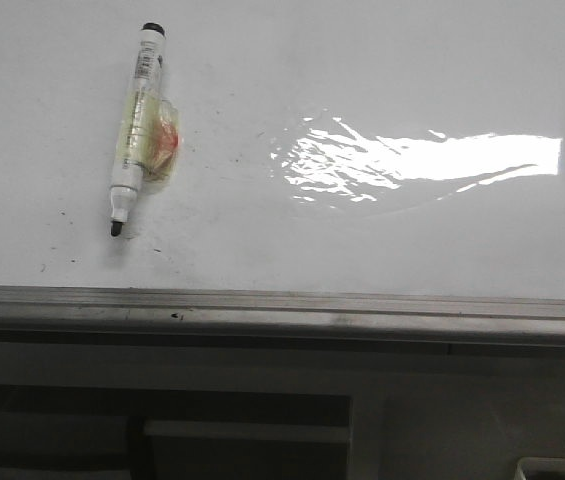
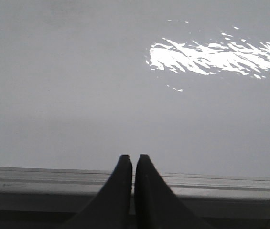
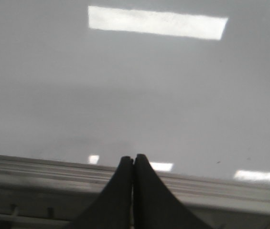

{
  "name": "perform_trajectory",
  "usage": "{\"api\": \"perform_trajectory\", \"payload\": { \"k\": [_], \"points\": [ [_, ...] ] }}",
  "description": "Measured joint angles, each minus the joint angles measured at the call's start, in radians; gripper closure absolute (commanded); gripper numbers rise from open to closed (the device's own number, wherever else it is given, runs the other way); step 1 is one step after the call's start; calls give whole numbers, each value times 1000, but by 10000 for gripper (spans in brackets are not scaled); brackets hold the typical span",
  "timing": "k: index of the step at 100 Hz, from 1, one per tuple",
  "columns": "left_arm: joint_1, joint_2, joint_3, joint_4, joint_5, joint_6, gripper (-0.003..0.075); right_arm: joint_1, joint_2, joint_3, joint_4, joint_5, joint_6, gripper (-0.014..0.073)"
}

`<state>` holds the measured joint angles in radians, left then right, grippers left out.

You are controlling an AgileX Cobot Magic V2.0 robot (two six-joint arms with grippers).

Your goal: Write number 5 on whiteboard

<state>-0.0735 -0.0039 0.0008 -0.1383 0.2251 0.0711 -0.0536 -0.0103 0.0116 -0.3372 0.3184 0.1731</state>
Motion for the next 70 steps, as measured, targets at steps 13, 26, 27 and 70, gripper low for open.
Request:
{"api": "perform_trajectory", "payload": {
  "k": [13,26,27,70],
  "points": [
    [0,0,0,-62,0,0,741,0,0,0,-171,-98,0,637],
    [0,0,0,-233,-6,0,741,0,0,0,-237,-299,0,637],
    [0,0,0,-257,-9,0,741,0,0,0,-237,-310,0,637],
    [0,0,0,-728,-102,-6,741,0,0,0,135,-372,257,637]
  ]
}}
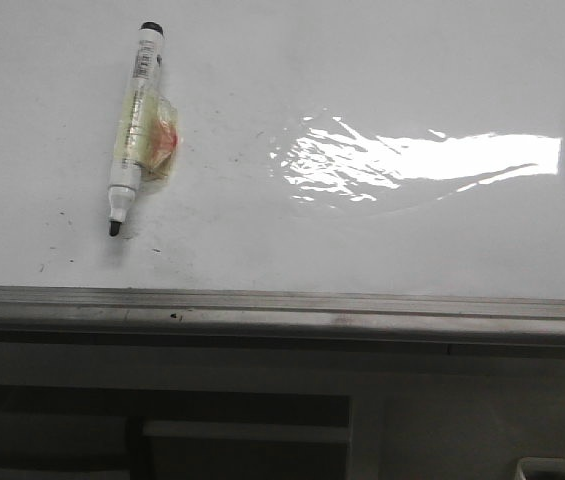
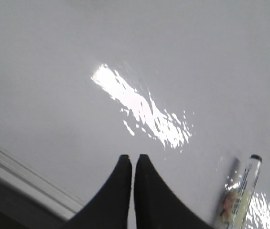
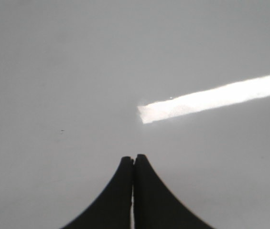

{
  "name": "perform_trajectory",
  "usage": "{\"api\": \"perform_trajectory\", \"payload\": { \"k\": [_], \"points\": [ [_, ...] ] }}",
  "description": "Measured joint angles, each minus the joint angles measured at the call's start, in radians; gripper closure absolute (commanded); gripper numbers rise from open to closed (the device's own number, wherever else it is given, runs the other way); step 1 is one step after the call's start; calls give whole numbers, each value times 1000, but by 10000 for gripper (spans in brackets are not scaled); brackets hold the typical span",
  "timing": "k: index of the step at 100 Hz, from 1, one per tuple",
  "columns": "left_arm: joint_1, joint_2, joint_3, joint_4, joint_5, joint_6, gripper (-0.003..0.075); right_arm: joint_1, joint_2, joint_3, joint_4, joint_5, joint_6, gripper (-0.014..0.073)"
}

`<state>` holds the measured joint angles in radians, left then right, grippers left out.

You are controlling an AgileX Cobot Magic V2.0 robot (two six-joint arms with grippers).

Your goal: Write number 5 on whiteboard

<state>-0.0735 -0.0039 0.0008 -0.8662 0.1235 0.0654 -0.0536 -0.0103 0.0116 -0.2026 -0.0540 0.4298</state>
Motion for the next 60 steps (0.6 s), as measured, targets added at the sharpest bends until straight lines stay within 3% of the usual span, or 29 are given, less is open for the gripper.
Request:
{"api": "perform_trajectory", "payload": {
  "k": [10,27,42,52,60],
  "points": [
    [0,0,-4,-8,-8,12,741,0,0,-50,24,95,6,637],
    [-8,23,-107,69,91,139,741,13,40,-241,32,344,2,637],
    [-8,181,-242,179,189,214,730,78,143,-370,34,474,-103,637],
    [-8,310,-309,218,253,275,597,132,213,-442,36,537,-154,620],
    [-12,410,-345,227,291,330,387,171,267,-492,36,582,-169,524]
  ]
}}
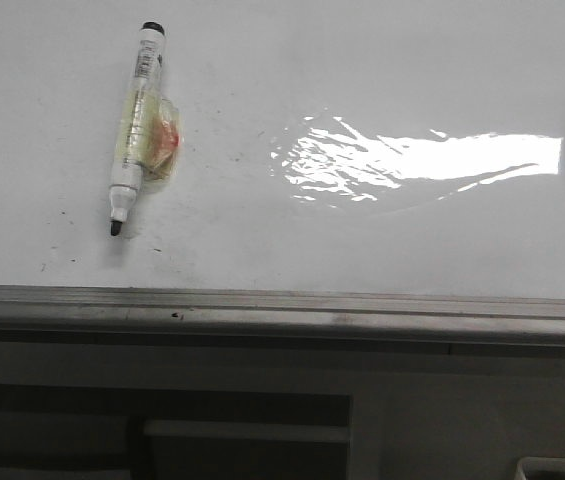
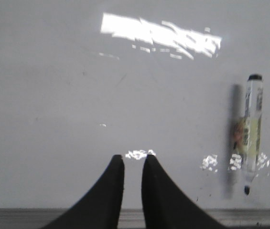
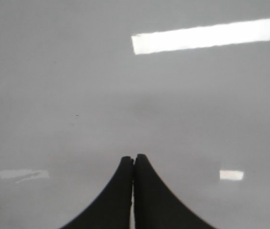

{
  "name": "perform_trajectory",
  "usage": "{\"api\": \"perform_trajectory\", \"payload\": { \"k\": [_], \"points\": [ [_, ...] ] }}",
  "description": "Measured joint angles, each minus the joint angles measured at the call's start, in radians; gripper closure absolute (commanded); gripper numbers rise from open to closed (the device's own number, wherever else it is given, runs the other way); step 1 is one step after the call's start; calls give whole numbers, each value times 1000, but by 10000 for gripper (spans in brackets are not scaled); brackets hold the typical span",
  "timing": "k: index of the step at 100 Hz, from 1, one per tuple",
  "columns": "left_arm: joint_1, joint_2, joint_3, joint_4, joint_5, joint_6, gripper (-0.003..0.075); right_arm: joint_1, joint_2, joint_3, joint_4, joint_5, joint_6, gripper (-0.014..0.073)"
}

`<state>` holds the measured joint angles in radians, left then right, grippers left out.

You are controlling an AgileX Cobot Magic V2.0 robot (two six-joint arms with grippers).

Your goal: Write number 5 on whiteboard

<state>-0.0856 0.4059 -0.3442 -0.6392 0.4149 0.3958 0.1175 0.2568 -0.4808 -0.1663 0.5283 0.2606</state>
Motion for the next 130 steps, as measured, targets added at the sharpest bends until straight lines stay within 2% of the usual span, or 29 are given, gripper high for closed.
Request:
{"api": "perform_trajectory", "payload": {
  "k": [7,10,16,23,41,69,81,97,104,113,130],
  "points": [
    [-21,61,-30,1,9,30,279,34,36,-31,0,25,-8,393],
    [-34,80,-42,-4,9,42,267,49,48,-40,2,29,-8,323],
    [-73,114,-72,-9,11,71,281,70,73,-54,1,38,-8,226],
    [-130,156,-105,-14,15,119,310,91,99,-62,1,42,-8,153],
    [-300,295,-160,-46,-20,165,321,120,141,-62,2,42,-8,143],
    [-526,550,-212,-137,-230,170,321,124,147,-64,4,42,-11,143],
    [-580,640,-245,-147,-295,171,321,124,147,-64,4,42,-11,143],
    [-594,744,-278,-150,-322,171,323,124,147,-64,4,42,-11,143],
    [-595,775,-284,-153,-340,171,354,124,147,-64,4,42,-11,143],
    [-596,803,-287,-154,-359,172,437,124,147,-64,4,42,-11,143],
    [-596,837,-293,-155,-363,173,705,124,147,-64,4,42,-11,143]
  ]
}}
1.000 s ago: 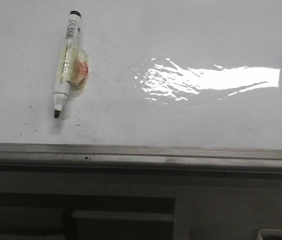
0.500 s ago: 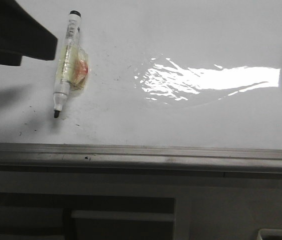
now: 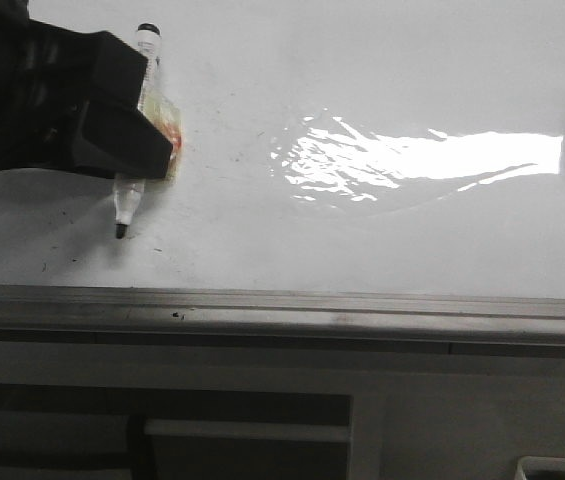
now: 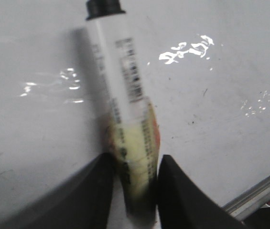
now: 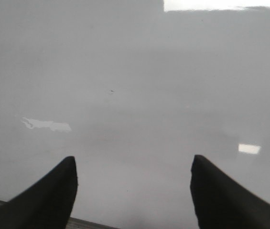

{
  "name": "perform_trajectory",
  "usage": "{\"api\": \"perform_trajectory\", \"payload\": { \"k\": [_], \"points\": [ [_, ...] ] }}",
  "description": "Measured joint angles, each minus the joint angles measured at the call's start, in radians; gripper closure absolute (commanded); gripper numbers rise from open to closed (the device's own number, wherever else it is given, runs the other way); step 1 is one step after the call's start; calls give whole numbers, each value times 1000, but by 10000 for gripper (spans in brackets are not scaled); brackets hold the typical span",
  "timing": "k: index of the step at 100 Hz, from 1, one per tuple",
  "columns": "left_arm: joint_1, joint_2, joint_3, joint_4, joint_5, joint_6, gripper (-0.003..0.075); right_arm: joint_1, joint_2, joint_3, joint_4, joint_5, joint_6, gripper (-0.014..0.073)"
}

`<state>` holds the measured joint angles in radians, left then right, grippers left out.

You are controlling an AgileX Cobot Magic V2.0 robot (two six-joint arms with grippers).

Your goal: Write number 5 on whiteboard

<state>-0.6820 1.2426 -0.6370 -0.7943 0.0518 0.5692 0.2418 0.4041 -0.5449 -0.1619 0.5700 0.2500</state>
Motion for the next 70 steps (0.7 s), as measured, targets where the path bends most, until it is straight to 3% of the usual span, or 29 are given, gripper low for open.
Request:
{"api": "perform_trajectory", "payload": {
  "k": [3,22,37,52,70],
  "points": [
    [0,4,0,0,0,0,743,0,0,0,2,0,0,143],
    [-13,6,-12,75,49,15,740,12,0,0,82,0,-47,144],
    [-75,4,-41,238,179,161,740,80,20,0,294,0,-303,144],
    [-175,-11,-80,289,255,389,740,186,85,0,491,-2,-568,143],
    [-254,-18,-108,297,270,536,740,311,163,-27,555,-9,-731,143]
  ]
}}
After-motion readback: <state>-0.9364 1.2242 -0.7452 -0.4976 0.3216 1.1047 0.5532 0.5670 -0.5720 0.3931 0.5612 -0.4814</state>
